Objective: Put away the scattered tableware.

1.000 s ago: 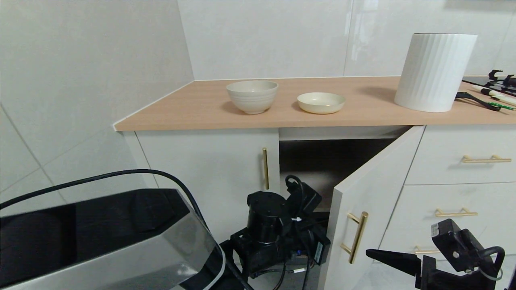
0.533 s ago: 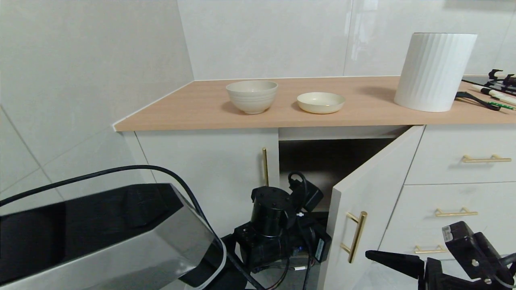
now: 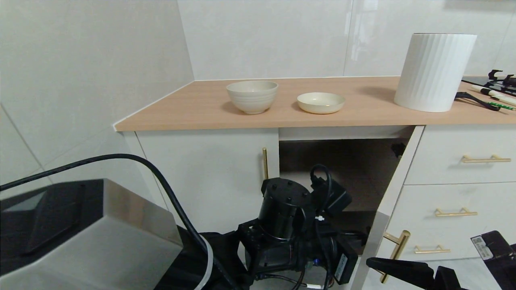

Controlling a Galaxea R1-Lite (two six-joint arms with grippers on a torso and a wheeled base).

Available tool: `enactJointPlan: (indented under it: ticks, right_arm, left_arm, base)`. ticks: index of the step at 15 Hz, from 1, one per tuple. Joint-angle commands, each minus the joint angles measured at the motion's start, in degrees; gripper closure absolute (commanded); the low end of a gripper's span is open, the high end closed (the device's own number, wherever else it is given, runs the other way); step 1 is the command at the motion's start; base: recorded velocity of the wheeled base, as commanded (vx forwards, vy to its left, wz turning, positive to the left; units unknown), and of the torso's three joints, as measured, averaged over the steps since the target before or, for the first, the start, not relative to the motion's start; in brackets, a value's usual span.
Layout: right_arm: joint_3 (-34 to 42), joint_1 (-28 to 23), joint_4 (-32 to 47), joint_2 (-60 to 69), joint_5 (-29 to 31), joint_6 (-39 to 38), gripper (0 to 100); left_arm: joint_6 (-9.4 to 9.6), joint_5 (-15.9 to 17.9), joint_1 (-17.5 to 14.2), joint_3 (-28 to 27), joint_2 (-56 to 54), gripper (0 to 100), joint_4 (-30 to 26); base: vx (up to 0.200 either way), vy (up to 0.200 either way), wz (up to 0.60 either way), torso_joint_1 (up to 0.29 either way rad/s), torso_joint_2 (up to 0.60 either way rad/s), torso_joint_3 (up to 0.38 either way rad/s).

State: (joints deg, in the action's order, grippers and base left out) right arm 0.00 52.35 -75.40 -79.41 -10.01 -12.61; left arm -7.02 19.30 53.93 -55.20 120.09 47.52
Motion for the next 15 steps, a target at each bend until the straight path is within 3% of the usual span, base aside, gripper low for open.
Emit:
enactJointPlan:
  ticks: [1,3,6,8,9,10,11,12,14,15]
  right_arm:
    - [0.0,0.1,0.0,0.6,0.0,0.0,0]
    - [-0.1,0.0,0.0,0.7,0.0,0.0,0]
    - [-0.9,0.1,0.0,2.5,0.1,0.0,0]
    - [-3.0,0.0,0.2,7.0,0.0,0.1,0]
    - [-3.8,0.0,0.5,8.9,0.0,0.3,0]
    - [-4.9,0.0,1.7,10.9,0.0,1.0,0]
    - [-5.5,-0.1,3.7,11.6,0.0,1.4,0]
    - [-5.6,-0.1,4.6,11.7,0.0,1.6,0]
    - [-5.4,0.0,5.2,10.4,0.0,1.6,0]
    - [-5.4,-0.1,5.2,8.7,0.1,1.5,0]
  left_arm:
    - [-0.10,0.0,0.7,-1.4,-0.2,100,-1.1]
    - [-0.19,0.0,1.4,-3.2,-0.1,100,-3.7]
    - [-2.21,0.1,2.6,-6.9,0.0,100,-9.8]
    - [-3.26,2.5,7.7,-13.3,1.8,100,-16.3]
    - [-4.67,3.2,11.3,-19.4,3.9,100,-18.4]
    - [-8.18,0.0,15.9,-23.2,5.2,100,-17.4]
    - [-10.29,-5.5,17.3,-22.8,4.5,100,-16.2]
    - [-10.29,-8.4,17.0,-19.8,2.7,100,-16.1]
    - [-10.82,-8.1,10.8,-9.8,-4.2,100,-15.9]
    - [-11.00,-6.5,5.7,-4.7,-7.7,100,-15.0]
  base:
    - [0.000,0.000,0.00,0.000,0.00,0.000]
    - [0.000,0.000,0.00,0.000,0.00,0.000]
    - [0.000,0.000,0.00,0.000,0.00,0.000]
    - [0.000,0.000,0.00,0.000,0.00,0.000]
    - [0.000,0.000,0.00,0.000,0.00,0.000]
    - [0.000,0.000,0.00,0.000,0.00,0.000]
    - [0.000,0.000,0.00,0.000,0.00,0.000]
    - [0.000,0.000,0.00,0.000,0.00,0.000]
    - [0.000,0.000,0.00,0.000,0.00,0.000]
    - [0.000,0.000,0.00,0.000,0.00,0.000]
